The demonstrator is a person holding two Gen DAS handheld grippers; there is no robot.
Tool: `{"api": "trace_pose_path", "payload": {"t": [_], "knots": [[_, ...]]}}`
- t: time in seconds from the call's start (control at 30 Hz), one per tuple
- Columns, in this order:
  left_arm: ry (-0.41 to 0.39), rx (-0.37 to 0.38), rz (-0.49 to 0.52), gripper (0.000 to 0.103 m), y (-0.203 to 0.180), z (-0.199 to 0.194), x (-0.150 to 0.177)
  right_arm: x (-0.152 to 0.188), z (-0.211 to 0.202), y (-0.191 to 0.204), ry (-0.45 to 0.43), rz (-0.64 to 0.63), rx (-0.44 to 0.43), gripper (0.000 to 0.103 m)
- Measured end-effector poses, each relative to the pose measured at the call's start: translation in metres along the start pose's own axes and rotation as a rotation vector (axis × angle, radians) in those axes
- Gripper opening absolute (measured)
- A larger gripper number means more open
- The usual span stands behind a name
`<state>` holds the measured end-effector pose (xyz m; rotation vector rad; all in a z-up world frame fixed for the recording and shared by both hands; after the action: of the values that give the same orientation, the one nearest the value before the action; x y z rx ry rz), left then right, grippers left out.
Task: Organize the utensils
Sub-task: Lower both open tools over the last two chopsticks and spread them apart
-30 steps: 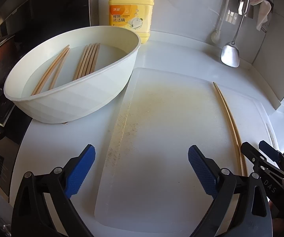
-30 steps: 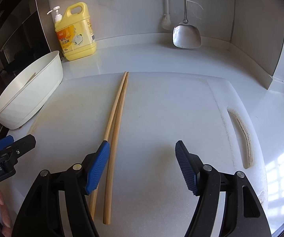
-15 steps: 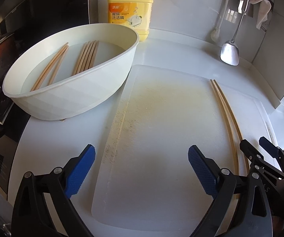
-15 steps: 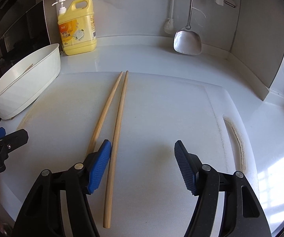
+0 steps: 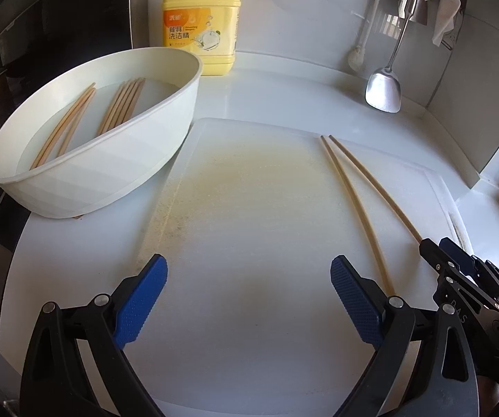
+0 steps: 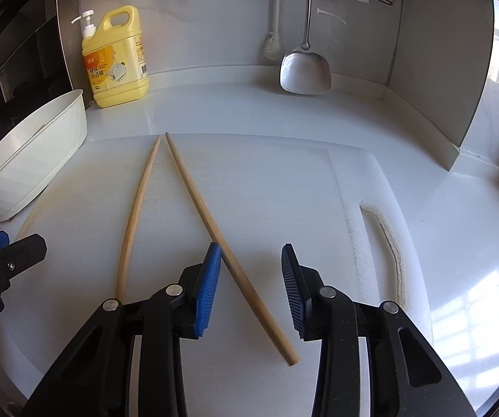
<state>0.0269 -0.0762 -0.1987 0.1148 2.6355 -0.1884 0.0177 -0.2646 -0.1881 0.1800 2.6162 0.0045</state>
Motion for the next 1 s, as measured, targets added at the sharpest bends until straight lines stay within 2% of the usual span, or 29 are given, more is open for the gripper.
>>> {"api": "trace_pose_path", "payload": {"t": [0.2, 0.47, 1.0], "knots": [[0.002, 0.018, 0.022, 0.093, -0.024, 0.006, -0.002, 0.0, 0.001, -0.015, 0.001, 0.001, -0.017, 0.034], [0.015, 0.004, 0.004, 0.093, -0.043, 0.013, -0.001, -0.005, 0.005, -0.017, 0.026, -0.107, -0.083, 0.034], [0.008, -0.073, -0.078, 0.093, -0.055, 0.011, 0.006, -0.01, 0.01, -0.015, 0.062, -0.254, -0.175, 0.034]]}}
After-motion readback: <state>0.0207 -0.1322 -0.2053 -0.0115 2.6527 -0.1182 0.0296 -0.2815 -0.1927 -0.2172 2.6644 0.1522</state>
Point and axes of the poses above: each gripper's, at about its wrist camera, not at the fingertips, and z roughly the way its jaws point, y to its left, x to its underside, the point moved 9 cm from there along z, roughly the way its jaws point, and after that the axes turned 9 degrees about y, right-handed, at the moved point
